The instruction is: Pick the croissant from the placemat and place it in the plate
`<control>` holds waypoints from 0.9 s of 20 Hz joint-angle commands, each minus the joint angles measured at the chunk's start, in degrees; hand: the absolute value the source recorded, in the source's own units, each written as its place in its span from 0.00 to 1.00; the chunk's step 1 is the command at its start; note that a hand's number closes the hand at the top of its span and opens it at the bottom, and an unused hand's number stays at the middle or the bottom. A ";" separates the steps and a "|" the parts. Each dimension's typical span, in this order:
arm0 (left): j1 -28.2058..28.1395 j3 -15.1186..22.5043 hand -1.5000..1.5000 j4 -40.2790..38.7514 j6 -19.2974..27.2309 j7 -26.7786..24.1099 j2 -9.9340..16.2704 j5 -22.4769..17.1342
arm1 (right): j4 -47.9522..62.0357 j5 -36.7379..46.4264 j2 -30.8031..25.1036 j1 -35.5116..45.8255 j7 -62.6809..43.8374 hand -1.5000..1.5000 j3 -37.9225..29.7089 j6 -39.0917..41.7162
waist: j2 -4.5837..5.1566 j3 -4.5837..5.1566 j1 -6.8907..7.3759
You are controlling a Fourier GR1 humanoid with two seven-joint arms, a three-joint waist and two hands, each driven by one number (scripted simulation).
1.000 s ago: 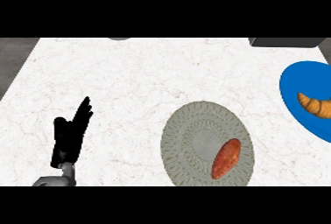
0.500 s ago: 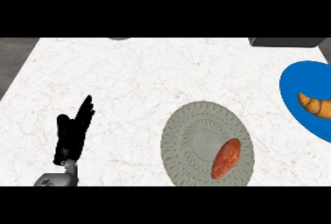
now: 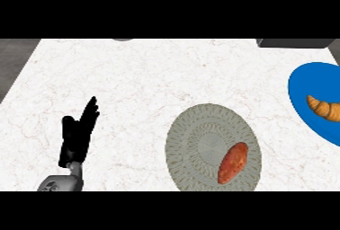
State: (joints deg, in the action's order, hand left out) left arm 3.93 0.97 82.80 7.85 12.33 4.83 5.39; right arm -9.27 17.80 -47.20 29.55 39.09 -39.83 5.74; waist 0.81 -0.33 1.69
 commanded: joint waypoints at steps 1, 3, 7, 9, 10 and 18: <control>-0.35 0.83 0.50 0.54 0.26 0.58 -0.43 0.79 | 0.38 -0.40 -1.13 -0.44 -0.87 0.00 -0.10 -0.31 | -0.06 0.00 0.13; -0.10 -0.23 0.50 -1.49 0.29 -1.60 0.00 0.66 | 0.73 -1.93 -3.14 -3.30 1.79 0.00 -1.65 2.66 | 0.00 -0.04 -0.17; 0.31 -2.03 0.50 -0.71 -2.29 -0.53 1.95 -1.63 | 0.51 -3.13 -1.45 -5.18 3.97 0.00 -2.55 0.07 | -0.11 -0.01 -0.27; 0.64 -0.90 0.50 -0.22 -0.52 0.26 0.66 -0.12 | 1.03 -3.78 -0.82 -6.13 4.60 0.00 -3.17 -0.34 | -0.08 -0.05 -0.28; 2.28 -1.05 0.50 -1.77 -1.11 -0.02 1.28 0.05 | 1.07 -3.93 -2.46 -2.60 0.14 0.00 -3.57 -2.13 | 0.18 -0.11 0.23; -0.09 0.78 0.50 0.92 0.42 0.95 -0.44 1.42 | 1.32 -4.45 -3.63 -6.26 0.89 0.00 -4.02 -2.93 | 0.06 -0.19 0.26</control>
State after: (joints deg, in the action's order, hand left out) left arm 4.07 0.68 83.09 7.37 12.83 5.01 5.51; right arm -8.18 13.67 -50.87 24.04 40.06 -43.59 3.34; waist 0.85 -0.46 1.83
